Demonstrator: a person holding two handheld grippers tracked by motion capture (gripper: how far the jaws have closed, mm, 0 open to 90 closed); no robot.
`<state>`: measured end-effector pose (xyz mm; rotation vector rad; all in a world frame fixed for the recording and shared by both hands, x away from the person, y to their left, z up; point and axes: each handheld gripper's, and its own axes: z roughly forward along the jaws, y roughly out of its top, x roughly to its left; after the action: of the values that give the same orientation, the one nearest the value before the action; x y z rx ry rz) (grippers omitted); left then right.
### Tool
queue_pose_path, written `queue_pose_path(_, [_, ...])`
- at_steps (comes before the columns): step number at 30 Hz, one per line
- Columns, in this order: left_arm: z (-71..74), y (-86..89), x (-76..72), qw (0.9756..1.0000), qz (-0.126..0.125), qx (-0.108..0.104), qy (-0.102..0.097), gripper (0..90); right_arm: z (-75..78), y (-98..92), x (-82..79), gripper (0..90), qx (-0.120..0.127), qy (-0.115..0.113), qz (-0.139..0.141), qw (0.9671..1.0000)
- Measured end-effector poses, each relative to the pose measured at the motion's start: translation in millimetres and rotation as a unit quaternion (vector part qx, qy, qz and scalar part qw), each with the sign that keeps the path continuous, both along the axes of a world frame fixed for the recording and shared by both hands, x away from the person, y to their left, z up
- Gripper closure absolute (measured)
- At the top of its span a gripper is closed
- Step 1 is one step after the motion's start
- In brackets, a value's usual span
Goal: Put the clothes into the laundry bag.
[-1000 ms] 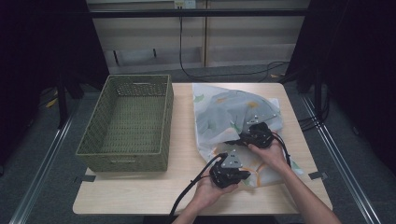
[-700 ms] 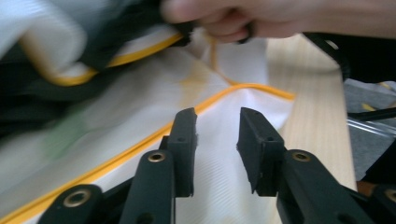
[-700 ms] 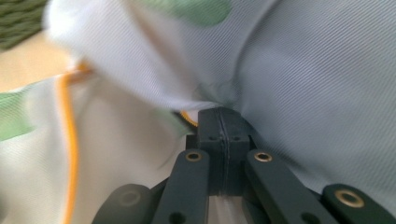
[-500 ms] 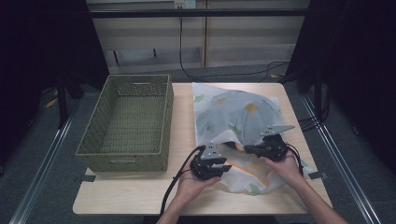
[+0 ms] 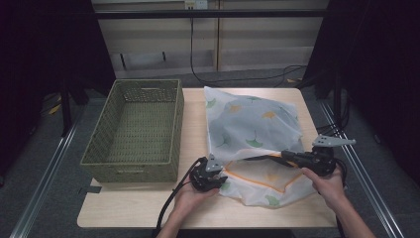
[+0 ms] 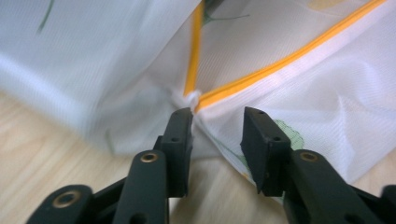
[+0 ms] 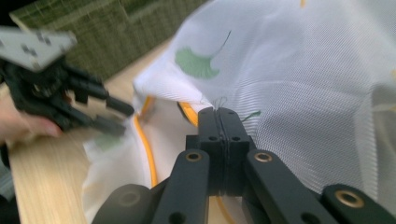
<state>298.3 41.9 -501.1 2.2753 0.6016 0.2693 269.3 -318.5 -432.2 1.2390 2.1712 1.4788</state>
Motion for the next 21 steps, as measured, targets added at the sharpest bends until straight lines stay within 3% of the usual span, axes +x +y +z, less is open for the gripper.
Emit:
queue_pose_path(1, [0.5,2.4,-0.5,1.0000,-0.002,0.004,-0.004,68.7,1.4,-0.8,-0.4,90.0,0.002,-0.003,-0.004,1.0000])
queue_pose_path(3, [-1.1,4.2,-0.8,0.9999,-0.009,-0.011,0.001,76.5,1.0,0.8,-0.7,89.4,-0.001,-0.003,-0.005,1.0000])
queue_pose_path(5, [1.6,6.9,-2.7,0.9998,-0.016,0.010,0.001,87.9,-1.3,3.3,-0.5,84.7,-0.004,-0.001,0.000,1.0000])
queue_pose_path(6, [1.8,7.8,-3.4,0.9999,-0.007,0.008,0.006,89.4,-2.1,4.3,-0.7,82.8,-0.009,0.002,0.003,1.0000])
queue_pose_path(7, [1.1,9.4,-4.3,0.9999,-0.006,-0.003,0.013,89.8,-3.2,5.3,-0.6,82.1,-0.013,0.001,0.004,0.9999])
queue_pose_path(10, [3.5,18.7,-10.5,0.9993,-0.006,-0.005,0.036,90.0,-5.0,8.0,-0.9,76.2,-0.022,0.006,0.004,0.9997])
queue_pose_path(16, [5.0,42.9,-31.7,0.9989,0.004,-0.028,0.037,90.0,-8.2,10.3,0.0,68.4,-0.034,0.010,0.003,0.9994])
queue_pose_path(17, [5.3,46.7,-33.4,0.9983,0.005,-0.043,0.039,90.0,-9.3,11.5,0.4,66.6,-0.041,0.013,0.001,0.9991])
queue_pose_path(21, [11.3,50.3,-32.7,0.9977,0.000,-0.065,0.020,83.6,-14.7,19.0,2.1,66.4,-0.069,0.018,0.006,0.9974])
